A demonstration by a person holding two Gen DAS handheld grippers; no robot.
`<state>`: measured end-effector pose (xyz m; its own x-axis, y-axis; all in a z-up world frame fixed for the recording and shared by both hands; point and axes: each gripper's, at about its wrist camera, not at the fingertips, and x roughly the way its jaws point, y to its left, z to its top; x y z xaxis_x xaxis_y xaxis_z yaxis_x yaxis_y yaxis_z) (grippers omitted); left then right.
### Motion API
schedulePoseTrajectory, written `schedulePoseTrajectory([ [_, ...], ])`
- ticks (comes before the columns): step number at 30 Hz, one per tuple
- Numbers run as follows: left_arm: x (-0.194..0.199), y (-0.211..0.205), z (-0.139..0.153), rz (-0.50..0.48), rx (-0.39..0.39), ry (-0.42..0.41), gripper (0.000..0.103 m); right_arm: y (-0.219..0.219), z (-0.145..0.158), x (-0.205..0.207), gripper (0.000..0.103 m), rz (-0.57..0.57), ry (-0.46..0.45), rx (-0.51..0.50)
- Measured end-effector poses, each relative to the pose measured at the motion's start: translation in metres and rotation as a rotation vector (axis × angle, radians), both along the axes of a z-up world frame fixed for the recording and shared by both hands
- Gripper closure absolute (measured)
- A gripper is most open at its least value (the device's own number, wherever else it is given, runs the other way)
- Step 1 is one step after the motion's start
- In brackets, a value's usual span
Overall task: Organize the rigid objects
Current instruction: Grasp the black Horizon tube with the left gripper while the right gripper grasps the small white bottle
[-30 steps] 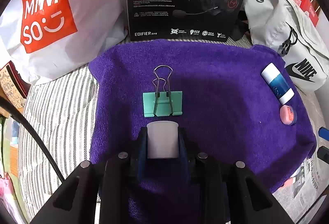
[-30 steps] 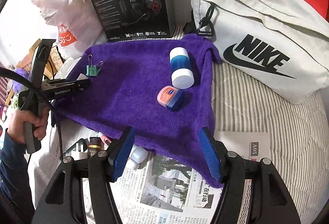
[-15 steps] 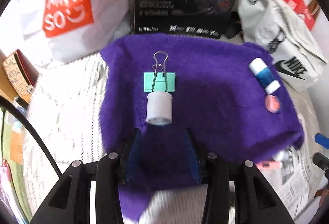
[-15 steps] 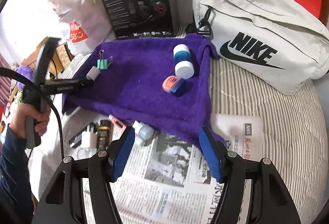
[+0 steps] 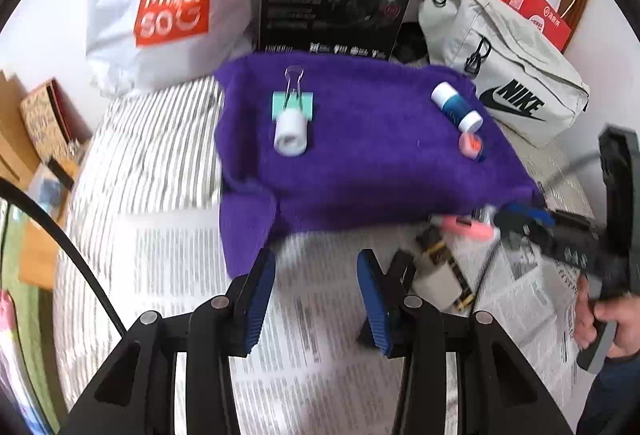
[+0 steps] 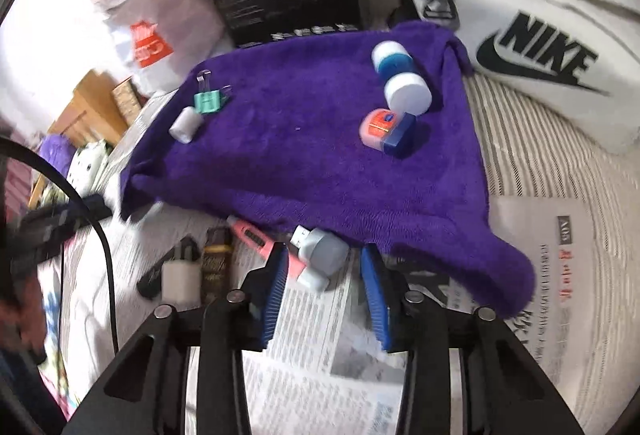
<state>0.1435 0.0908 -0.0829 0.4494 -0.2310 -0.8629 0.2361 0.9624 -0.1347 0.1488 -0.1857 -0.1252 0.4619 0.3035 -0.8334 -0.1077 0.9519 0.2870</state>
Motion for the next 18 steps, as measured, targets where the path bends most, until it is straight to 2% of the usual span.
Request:
schedulePoseTrajectory([
  [5,-0.008,0.006,-0.014,0.005,-0.029,0.029,0.063,0.011,-0.011,0.008,0.068,-0.011,0.024,-0.046],
  [6,-0.009,0.008,-0.017,0.008,-0.038,0.033,0.063,0.015,-0.013,0.008,0.073,-0.002,0.023,-0.068],
  [11,-0.008,0.008,-0.026,0.006,-0.056,0.044,0.063,0.010,-0.009,-0.011,0.073,0.027,0.011,-0.100],
  [15,-0.008,-0.006,-0.029,-0.061,-0.050,0.033,0.063,-0.004,-0.001,-0.027,0.073,0.026,0.000,-0.173],
  [18,-0.009,-0.021,-0.031,-0.114,-0.038,0.029,0.063,-0.015,0.002,-0.035,0.073,0.018,0.004,-0.186],
])
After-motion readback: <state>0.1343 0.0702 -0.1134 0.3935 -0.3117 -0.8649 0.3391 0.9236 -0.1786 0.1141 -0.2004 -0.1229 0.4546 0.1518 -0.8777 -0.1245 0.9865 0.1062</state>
